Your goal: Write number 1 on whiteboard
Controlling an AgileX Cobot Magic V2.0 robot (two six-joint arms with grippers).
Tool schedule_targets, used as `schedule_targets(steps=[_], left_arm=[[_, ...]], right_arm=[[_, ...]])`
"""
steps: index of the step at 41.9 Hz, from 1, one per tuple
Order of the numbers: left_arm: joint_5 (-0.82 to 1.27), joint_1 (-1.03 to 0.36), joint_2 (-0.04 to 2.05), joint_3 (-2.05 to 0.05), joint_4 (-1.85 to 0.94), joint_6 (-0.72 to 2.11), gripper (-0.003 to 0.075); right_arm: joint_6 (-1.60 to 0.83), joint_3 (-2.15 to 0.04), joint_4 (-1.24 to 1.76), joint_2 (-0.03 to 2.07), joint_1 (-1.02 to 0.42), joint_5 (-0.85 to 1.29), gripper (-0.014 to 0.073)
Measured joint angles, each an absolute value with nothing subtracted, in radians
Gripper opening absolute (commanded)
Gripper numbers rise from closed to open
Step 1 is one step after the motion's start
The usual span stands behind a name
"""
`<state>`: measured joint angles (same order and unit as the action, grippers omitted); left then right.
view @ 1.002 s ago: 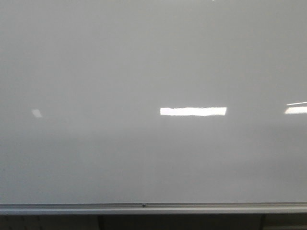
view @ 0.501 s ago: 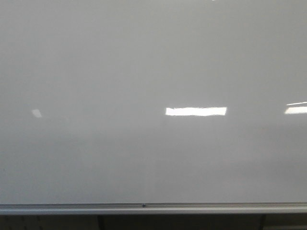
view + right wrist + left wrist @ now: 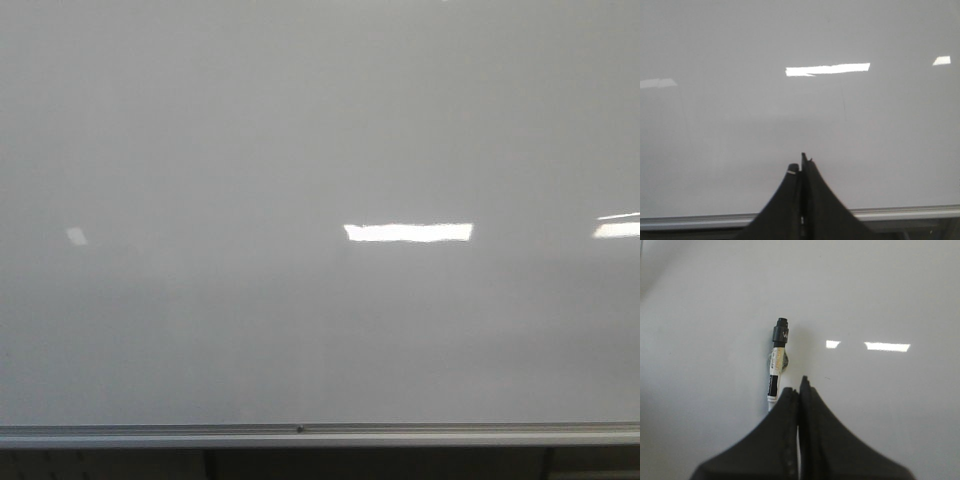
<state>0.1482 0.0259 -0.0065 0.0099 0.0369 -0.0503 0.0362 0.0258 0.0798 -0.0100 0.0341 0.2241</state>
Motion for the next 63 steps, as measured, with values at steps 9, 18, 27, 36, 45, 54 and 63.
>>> schedule_targets(steps=[9,18,27,36,45,54,63], left_arm=[[-0.029,0.026,-0.006,-0.002,0.037,-0.05,-0.002],[0.11,0.026,0.022,-0.205,0.038,-0.05,-0.002],[0.269,0.026,0.227,-0.326,0.041,-0.013,-0.002],[0.285,0.026,0.296,-0.337,0.041,0.0,0.0114],[0.285,0.026,0.296,-0.338,0.041,0.0,0.0614],[0.288,0.026,0.31,-0.338,0.041,0.0,0.0616],[0.316,0.026,0.523,-0.38,0.06,0.0,0.0616]], right_arm=[[0.036,-0.057,0.08,-0.01,0.034,0.224,-0.006],[0.036,-0.312,0.094,0.038,0.034,0.339,-0.006],[0.036,-0.472,0.13,0.246,0.034,0.426,-0.006],[0.036,-0.487,0.13,0.314,0.034,0.443,0.0001],[0.028,-0.487,0.126,0.314,0.034,0.446,0.0393],[0.028,-0.487,0.124,0.314,0.034,0.453,0.0522],[0.028,-0.487,0.124,0.314,0.034,0.453,0.0522]])
